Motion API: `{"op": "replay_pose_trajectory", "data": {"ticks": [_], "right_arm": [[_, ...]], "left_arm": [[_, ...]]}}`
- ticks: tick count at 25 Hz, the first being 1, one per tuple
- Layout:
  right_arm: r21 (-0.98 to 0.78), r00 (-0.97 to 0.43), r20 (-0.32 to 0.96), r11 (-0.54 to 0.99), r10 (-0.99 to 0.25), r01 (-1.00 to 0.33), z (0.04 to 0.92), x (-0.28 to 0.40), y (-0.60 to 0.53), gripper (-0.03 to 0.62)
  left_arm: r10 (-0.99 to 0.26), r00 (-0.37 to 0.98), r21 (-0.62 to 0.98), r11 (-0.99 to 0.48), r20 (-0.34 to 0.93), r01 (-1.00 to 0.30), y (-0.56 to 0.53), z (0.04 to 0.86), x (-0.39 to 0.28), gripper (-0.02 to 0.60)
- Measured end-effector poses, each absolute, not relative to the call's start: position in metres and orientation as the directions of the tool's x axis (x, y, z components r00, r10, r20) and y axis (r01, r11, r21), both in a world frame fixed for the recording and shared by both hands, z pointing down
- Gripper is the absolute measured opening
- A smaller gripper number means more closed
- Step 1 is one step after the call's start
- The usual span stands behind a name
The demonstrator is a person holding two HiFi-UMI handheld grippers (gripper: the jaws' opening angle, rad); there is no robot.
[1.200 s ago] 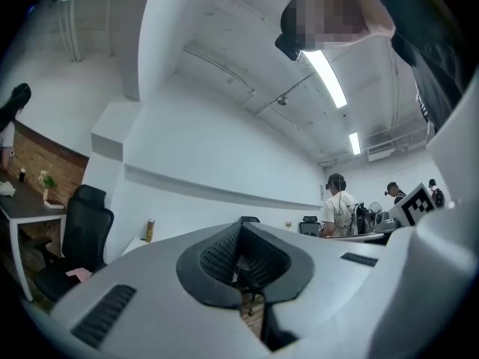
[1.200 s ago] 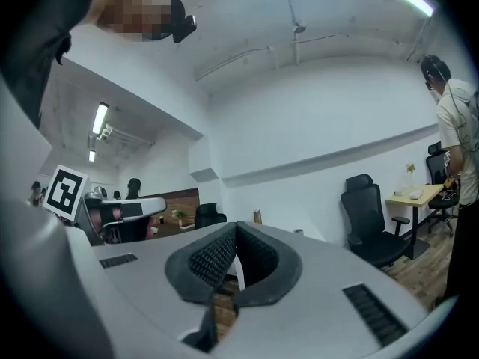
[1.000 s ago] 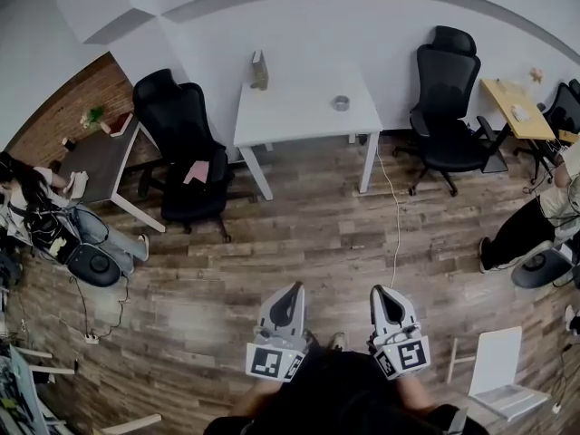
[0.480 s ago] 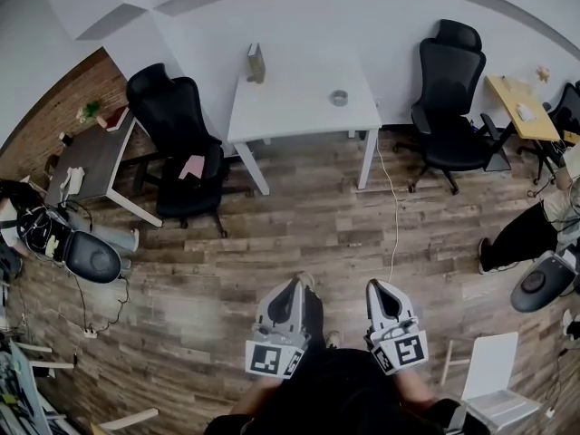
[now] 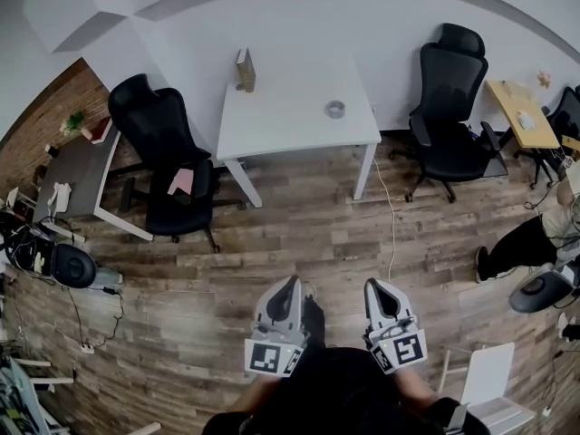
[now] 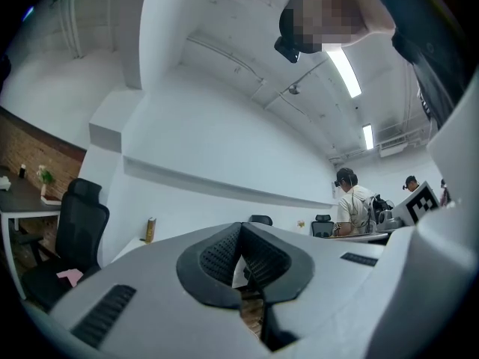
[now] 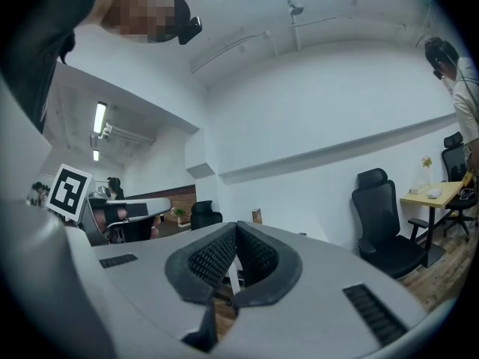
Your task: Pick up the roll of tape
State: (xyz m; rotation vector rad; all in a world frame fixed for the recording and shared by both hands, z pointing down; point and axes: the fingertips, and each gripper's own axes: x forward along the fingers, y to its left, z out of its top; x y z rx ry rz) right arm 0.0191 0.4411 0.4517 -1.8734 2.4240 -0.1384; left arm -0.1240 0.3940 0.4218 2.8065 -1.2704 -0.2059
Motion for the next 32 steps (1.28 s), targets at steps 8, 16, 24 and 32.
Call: {"op": "replay_pose_trajectory", "data": {"ticks": [8,16,24,32], "right_arm": [[-0.105,-0.204,-0.009,0.203,-0.979,-0.973,0.44,0.016,0.315,0.014],[-0.109,-0.157,-0.002,0.156,-0.988,-0.982,0.44,0.01,0.224,0.014],[-0.113,-0.167,0.021,0.163,-0.986,-0.98,0.447,0.019,0.147,0.014],[-0.117,-0.206,0.014,0.203,-0.978,-0.972,0.452,0.047,0.066,0.014]], "left_arm": [[-0.726,0.681,0.124,-0.688,-0.096,-0.715,0.267,0.416,-0.129,0.023],[-0.7,0.708,0.122,-0.714,-0.094,-0.69,0.175,0.421,-0.136,0.023],[-0.71,0.702,0.174,-0.7,-0.056,-0.693,0.106,0.436,-0.127,0.023],[-0.719,0.692,0.163,-0.692,-0.063,-0.704,0.035,0.432,-0.093,0.023]]}}
